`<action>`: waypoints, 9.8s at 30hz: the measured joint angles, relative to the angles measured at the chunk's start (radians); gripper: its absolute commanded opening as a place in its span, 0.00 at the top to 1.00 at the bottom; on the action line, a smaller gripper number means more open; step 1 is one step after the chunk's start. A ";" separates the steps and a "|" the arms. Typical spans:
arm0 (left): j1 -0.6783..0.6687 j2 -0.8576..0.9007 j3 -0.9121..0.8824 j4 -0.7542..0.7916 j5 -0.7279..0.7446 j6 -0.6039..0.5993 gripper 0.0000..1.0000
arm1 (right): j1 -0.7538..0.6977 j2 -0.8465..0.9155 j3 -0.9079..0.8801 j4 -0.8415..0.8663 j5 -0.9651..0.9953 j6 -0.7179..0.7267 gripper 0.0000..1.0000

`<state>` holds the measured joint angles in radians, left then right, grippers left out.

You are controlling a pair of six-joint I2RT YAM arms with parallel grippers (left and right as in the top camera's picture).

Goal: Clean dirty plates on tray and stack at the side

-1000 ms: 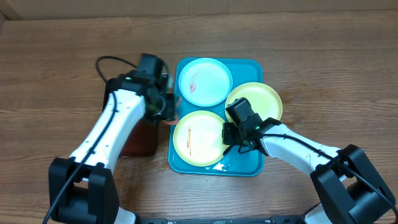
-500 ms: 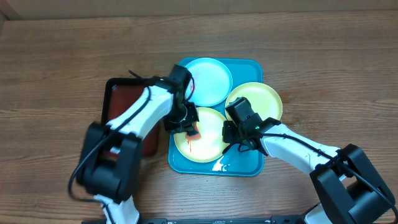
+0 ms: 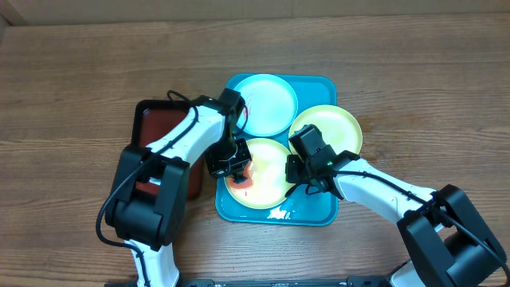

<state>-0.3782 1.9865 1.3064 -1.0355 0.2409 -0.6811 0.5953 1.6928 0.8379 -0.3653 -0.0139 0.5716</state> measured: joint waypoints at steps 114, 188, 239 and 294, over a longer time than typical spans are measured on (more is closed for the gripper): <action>0.681 -0.536 0.468 -0.345 -0.157 0.250 0.00 | 0.267 0.034 0.525 0.168 0.302 -0.373 0.96; 0.623 -0.562 0.468 -0.322 -0.021 0.398 0.00 | -1.141 -0.046 0.485 -0.605 -0.105 -0.052 0.96; 0.483 -0.440 0.426 -0.400 -0.090 0.528 0.14 | -0.673 0.058 0.266 -0.436 -0.269 -0.432 0.96; 0.476 -0.234 -0.084 0.042 -0.193 0.377 0.95 | -0.184 0.018 0.111 -0.371 -0.109 -0.146 0.96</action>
<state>0.0975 1.7527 1.2221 -0.9936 0.0475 -0.3038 0.4114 1.7111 0.9489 -0.7361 -0.1230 0.4252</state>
